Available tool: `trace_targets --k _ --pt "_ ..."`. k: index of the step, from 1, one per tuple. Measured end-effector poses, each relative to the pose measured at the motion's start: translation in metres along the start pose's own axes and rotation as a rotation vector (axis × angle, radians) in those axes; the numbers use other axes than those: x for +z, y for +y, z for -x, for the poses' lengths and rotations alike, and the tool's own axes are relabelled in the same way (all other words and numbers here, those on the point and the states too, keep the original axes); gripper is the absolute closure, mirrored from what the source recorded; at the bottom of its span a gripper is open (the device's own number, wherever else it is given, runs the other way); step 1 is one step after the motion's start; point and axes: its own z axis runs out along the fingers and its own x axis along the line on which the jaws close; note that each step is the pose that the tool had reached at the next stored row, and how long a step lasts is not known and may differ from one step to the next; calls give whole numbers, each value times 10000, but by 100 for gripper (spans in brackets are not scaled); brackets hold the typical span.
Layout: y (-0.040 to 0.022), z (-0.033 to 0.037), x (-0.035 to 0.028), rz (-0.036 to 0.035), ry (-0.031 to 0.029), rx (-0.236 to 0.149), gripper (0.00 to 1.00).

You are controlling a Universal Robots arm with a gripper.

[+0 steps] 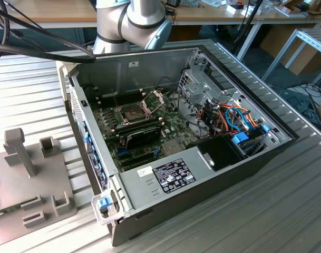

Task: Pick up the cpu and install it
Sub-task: 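Reach for the cpu, then pick up the cpu and move it towards the insertion slot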

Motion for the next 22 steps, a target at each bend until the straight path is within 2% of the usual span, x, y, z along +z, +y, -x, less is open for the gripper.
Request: trace_targets --k 1,4,5,9,22 --pt "1 0 -8 -37 -5 0 89" --pt "0 1 -17 -317 -16 -2 89" --pt "-1 1 -22 -361 -19 -3 89" --pt "1 1 -62 -363 -19 -2 89" --pt "2 1 -102 -362 -20 -2 89"
